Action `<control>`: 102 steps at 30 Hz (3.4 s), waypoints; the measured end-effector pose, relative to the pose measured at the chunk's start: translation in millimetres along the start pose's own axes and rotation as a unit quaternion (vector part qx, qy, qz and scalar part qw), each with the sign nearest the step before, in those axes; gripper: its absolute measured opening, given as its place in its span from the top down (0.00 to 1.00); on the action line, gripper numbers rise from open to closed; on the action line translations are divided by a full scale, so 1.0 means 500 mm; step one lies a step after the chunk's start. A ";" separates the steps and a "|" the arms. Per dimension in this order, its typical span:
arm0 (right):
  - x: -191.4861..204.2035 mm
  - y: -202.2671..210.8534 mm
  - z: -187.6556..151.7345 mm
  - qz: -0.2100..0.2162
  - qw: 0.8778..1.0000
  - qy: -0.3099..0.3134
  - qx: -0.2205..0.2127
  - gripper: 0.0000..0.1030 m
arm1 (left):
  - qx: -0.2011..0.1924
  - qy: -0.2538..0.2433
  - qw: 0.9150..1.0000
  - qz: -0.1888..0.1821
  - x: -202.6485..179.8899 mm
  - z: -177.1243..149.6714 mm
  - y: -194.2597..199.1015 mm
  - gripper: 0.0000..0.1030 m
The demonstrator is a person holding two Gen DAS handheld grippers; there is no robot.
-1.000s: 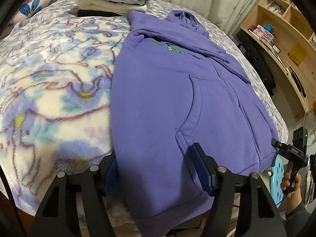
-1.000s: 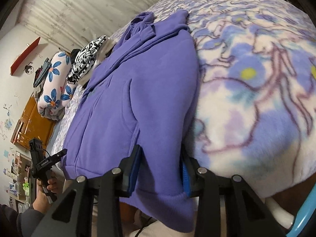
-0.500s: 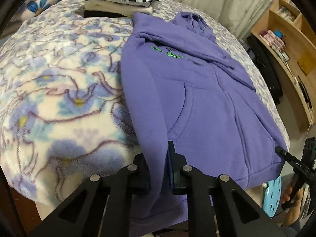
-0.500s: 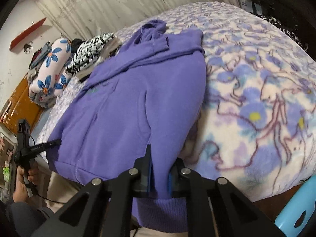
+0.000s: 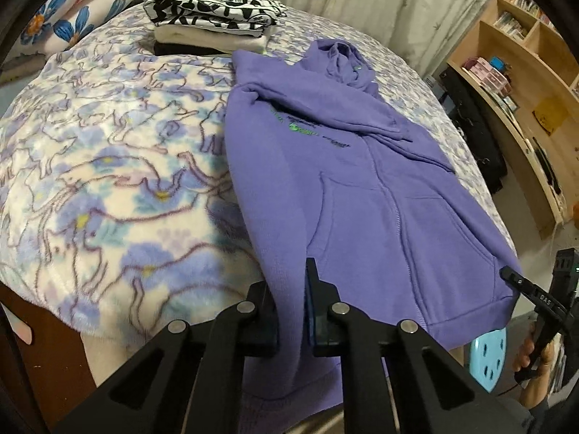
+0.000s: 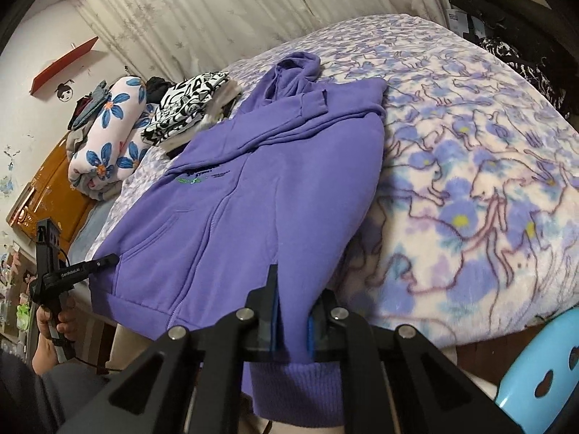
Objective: Fold large clothes
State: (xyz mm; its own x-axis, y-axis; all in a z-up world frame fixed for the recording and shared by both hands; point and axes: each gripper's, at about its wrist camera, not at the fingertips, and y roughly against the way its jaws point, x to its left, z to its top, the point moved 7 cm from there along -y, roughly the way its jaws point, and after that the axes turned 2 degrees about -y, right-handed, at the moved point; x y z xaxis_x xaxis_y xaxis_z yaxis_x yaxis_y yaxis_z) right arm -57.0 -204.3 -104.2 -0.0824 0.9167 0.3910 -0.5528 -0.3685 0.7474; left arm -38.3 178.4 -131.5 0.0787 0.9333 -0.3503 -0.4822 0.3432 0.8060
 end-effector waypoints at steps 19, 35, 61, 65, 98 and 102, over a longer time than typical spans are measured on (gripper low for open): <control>0.006 -0.021 0.165 0.060 0.995 -0.069 -0.041 0.90 | -0.029 0.085 0.992 -0.087 0.009 0.146 -0.002 0.92; -0.092 -0.255 0.439 0.039 0.988 -0.144 -0.042 0.84 | -0.053 0.078 0.995 -0.033 0.031 0.462 -0.230 0.83; -0.123 -0.362 0.493 -0.033 0.999 0.020 -0.031 0.33 | 0.017 -0.001 0.997 0.077 0.135 0.554 -0.440 0.12; -0.117 -0.345 0.491 -0.008 0.999 0.032 -0.039 0.29 | 0.006 -0.014 0.998 0.068 0.135 0.578 -0.447 0.12; -0.141 -0.468 0.562 -0.089 0.992 0.092 -0.015 0.46 | -0.003 -0.063 0.994 0.091 0.103 0.652 -0.534 0.57; -0.156 -0.492 0.548 -0.103 0.993 0.065 0.006 0.89 | -0.002 -0.066 0.994 0.088 0.092 0.655 -0.539 0.82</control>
State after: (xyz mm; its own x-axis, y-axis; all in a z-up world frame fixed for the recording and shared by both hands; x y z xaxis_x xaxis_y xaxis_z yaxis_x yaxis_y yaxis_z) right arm 312.7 -227.2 -171.4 -0.0753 0.9845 0.1582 -0.5587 -0.1731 0.8111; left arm 380.9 163.5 -208.9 0.1071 0.9846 -0.1382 -0.5019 0.1735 0.8473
